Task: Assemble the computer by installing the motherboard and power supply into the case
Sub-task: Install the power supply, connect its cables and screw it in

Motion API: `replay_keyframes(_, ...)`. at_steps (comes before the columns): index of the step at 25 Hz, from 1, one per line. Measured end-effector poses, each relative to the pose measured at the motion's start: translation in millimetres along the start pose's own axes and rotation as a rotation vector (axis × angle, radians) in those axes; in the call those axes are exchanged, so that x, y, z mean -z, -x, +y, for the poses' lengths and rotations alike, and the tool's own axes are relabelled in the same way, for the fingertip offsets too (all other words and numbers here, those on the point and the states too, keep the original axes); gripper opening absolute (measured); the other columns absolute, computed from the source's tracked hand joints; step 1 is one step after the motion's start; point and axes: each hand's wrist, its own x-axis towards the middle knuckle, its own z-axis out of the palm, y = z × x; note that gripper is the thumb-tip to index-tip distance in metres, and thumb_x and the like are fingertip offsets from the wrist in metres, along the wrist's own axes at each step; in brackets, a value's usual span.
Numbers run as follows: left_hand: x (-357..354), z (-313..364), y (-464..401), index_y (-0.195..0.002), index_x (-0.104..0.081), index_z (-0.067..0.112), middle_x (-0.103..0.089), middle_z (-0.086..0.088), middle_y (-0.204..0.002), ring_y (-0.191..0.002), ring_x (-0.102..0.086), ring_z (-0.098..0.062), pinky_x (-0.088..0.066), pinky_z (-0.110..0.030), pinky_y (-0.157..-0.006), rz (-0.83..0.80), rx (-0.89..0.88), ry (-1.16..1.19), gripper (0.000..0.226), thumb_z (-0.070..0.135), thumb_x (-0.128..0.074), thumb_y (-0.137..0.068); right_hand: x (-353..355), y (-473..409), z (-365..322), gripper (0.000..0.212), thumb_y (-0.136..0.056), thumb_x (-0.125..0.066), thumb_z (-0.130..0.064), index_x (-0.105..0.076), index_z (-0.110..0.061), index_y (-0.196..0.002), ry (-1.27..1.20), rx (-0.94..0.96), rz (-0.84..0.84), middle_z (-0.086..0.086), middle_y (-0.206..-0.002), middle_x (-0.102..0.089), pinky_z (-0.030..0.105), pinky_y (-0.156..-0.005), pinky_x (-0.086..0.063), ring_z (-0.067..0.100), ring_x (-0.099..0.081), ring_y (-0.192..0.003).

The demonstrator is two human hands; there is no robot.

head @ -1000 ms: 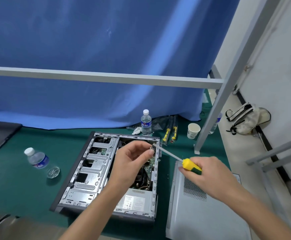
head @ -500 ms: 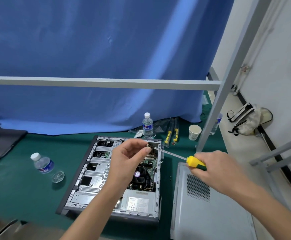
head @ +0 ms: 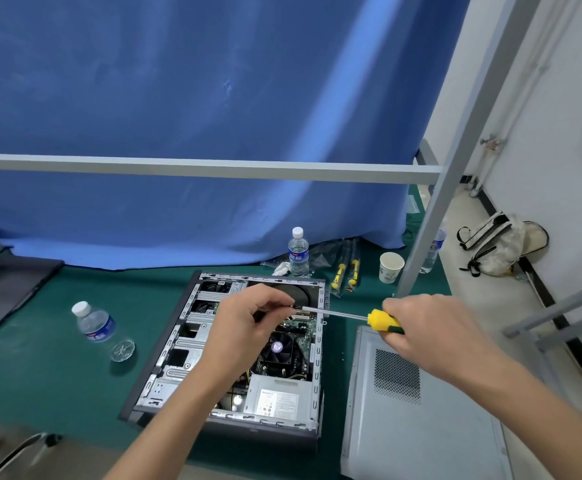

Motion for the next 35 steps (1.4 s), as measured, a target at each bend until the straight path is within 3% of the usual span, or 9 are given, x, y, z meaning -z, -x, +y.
replay_keyframes(5, 6, -5, 4, -0.091, -0.073, 0.016, -0.068, 0.015, -0.082, -0.075, -0.063, -0.002, -0.051, -0.018, -0.072, -0.034, -0.032, -0.259, 0.009, 0.012, -0.076, -0.084, 0, 4, -7, 0.011, -0.085, -0.05, -0.038, -0.049, -0.027, -0.089, -0.19, 0.108, 0.027, -0.005, -0.08, -0.056, 0.032, -0.058, -0.042, 0.016, -0.055, -0.07)
replay_keyframes(10, 0, -7, 8, -0.096, -0.072, 0.009, -0.07, 0.001, -0.09, -0.077, -0.067, -0.022, -0.055, -0.034, -0.066, -0.215, -0.187, -0.539, 0.006, 0.011, -0.07, -0.09, -3, 1, 13, 0.024, -0.082, -0.067, -0.032, -0.065, -0.041, -0.104, -0.661, 0.099, -0.195, -0.016, -0.092, -0.06, 0.023, -0.071, -0.049, 0.004, -0.058, -0.082)
replay_keyframes(14, -9, -15, 17, -0.105, -0.069, 0.016, -0.063, 0.014, -0.093, -0.084, -0.059, -0.007, -0.047, -0.018, -0.075, -0.199, 0.056, -0.396, 0.011, 0.017, -0.061, -0.096, -15, 3, 21, 0.017, -0.077, -0.081, -0.032, -0.073, -0.034, -0.092, -1.202, 0.011, -0.282, -0.005, -0.084, -0.073, 0.026, -0.058, -0.053, 0.012, -0.068, -0.066)
replay_keyframes(18, -19, -13, 9, -0.103, -0.069, 0.019, -0.06, 0.018, -0.088, -0.08, -0.056, -0.004, -0.04, -0.008, -0.067, -0.287, 0.092, -0.397, 0.01, 0.017, -0.061, -0.096, -26, 5, 37, 0.024, -0.067, -0.082, -0.033, -0.074, -0.03, -0.089, -1.28, -0.013, -0.307, -0.009, -0.083, -0.072, 0.022, -0.059, -0.05, 0.009, -0.065, -0.067)
replay_keyframes(21, -29, -12, 6, -0.103, -0.069, 0.02, -0.065, 0.015, -0.088, -0.081, -0.061, -0.006, -0.05, -0.02, -0.072, -0.32, 0.149, -0.394, 0.01, 0.018, -0.062, -0.096, -45, 16, 54, 0.031, -0.061, -0.083, -0.02, -0.073, -0.021, -0.091, -1.491, -0.082, -0.369, -0.001, -0.091, -0.071, 0.025, -0.064, -0.054, 0.022, -0.071, -0.075)
replay_keyframes(24, -42, -8, 6, -0.101, -0.069, 0.022, -0.063, 0.018, -0.083, -0.075, -0.06, -0.001, -0.049, -0.018, -0.068, -0.395, 0.149, -0.435, 0.009, 0.021, -0.061, -0.097, -66, 27, 64, 0.032, -0.058, -0.091, -0.017, -0.074, -0.014, -0.085, -1.671, -0.299, -0.265, 0.013, -0.091, -0.073, 0.027, -0.061, -0.056, 0.035, -0.073, -0.079)
replay_keyframes(28, -67, -1, 6, -0.099, -0.068, 0.026, -0.064, 0.019, -0.084, -0.079, -0.06, -0.002, -0.05, -0.02, -0.07, -0.453, 0.196, -0.412, 0.009, 0.022, -0.061, -0.097, -85, 37, 75, 0.034, -0.058, -0.09, -0.03, -0.073, -0.013, -0.082, -1.756, -0.492, -0.169, 0.015, -0.086, -0.073, 0.025, -0.053, -0.053, 0.032, -0.072, -0.071)
replay_keyframes(33, -91, 4, 1, -0.101, -0.071, 0.025, -0.066, 0.017, -0.085, -0.076, -0.059, 0.002, -0.043, -0.011, -0.064, -0.519, 0.229, -0.403, 0.011, 0.022, -0.061, -0.097, -96, 50, 101, 0.026, -0.064, -0.08, 0.005, -0.07, -0.006, -0.086, -1.915, -0.505, -0.258, 0.01, -0.087, -0.069, 0.026, -0.062, -0.056, 0.033, -0.07, -0.074)
replay_keyframes(35, -100, 5, 1, -0.097, -0.071, 0.025, -0.067, 0.016, -0.083, -0.075, -0.06, 0.001, -0.043, -0.011, -0.064, -0.55, 0.248, -0.413, 0.01, 0.022, -0.061, -0.097, -99, 55, 109, 0.018, -0.075, -0.077, 0.004, -0.068, -0.003, -0.089, -1.916, -0.577, -0.235, 0.016, -0.087, -0.071, 0.026, -0.06, -0.057, 0.034, -0.071, -0.073)
